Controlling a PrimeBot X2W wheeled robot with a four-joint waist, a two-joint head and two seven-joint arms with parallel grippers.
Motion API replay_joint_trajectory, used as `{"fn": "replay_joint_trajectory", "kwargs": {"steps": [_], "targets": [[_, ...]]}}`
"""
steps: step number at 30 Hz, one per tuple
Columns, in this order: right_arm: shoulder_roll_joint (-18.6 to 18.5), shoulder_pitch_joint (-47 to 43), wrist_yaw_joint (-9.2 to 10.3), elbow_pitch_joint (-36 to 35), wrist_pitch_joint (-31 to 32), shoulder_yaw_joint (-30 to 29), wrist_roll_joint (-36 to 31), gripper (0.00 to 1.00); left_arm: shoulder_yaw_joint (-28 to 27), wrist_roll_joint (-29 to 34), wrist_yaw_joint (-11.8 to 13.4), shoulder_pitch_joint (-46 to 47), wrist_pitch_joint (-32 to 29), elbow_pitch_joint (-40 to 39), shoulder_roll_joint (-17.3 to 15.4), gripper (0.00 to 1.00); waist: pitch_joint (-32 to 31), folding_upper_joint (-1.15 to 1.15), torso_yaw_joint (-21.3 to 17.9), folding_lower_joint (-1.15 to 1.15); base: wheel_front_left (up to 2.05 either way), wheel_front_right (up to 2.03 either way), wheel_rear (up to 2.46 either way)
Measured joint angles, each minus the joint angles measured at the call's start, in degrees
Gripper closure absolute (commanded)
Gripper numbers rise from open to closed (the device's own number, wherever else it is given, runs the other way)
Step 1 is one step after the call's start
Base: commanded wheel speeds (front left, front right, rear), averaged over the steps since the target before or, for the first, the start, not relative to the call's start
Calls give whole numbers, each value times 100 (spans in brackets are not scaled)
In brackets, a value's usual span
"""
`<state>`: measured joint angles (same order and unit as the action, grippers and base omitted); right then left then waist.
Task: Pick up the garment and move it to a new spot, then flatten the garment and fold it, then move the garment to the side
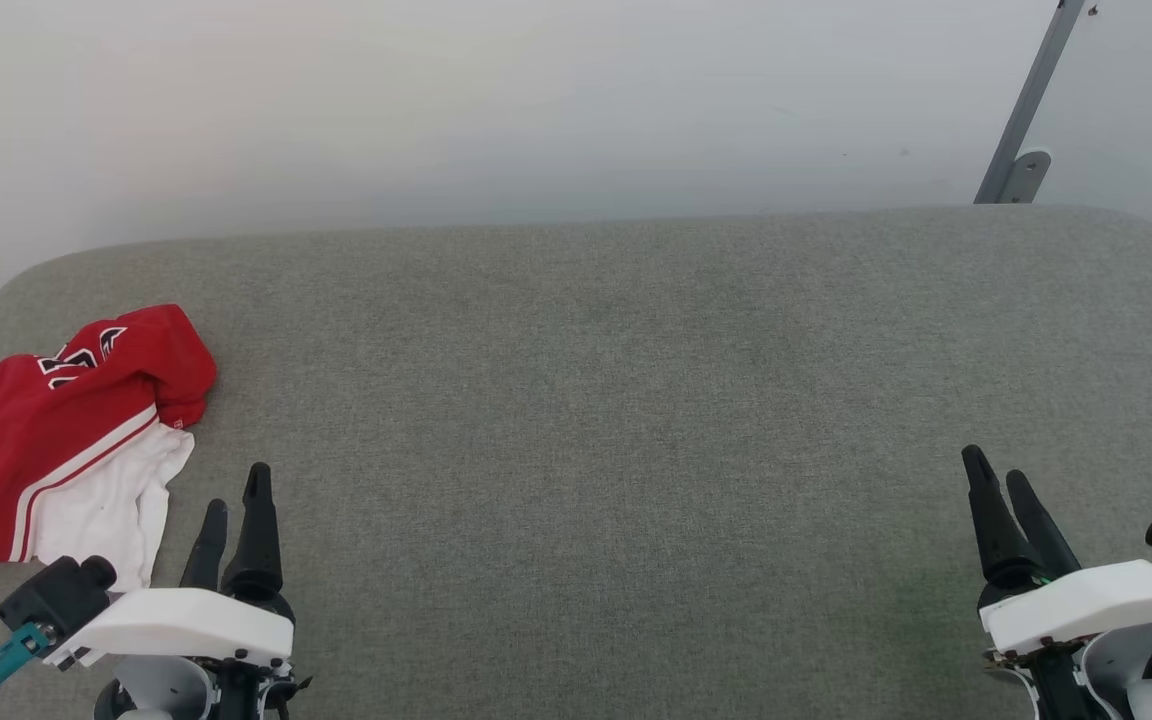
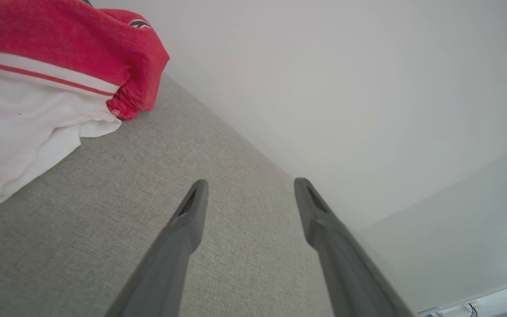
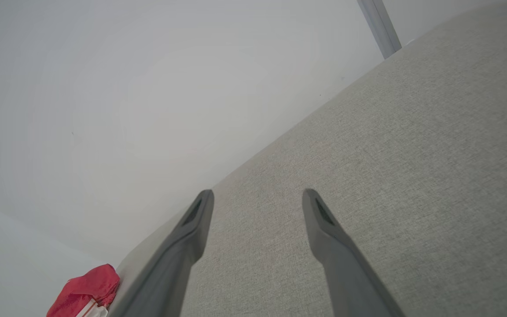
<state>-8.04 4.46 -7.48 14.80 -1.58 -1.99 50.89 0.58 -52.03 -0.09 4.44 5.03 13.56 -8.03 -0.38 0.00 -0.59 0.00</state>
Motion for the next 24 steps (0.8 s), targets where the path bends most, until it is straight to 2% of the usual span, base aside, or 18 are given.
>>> {"fn": "replay_joint_trajectory", "kwargs": {"steps": [24], "targets": [[-167, 62, 0, -131, -322, 127, -1293, 0, -73, 1569, -149, 10, 372, 8, 71, 0, -17, 0, -14, 0, 0, 0, 0]]}}
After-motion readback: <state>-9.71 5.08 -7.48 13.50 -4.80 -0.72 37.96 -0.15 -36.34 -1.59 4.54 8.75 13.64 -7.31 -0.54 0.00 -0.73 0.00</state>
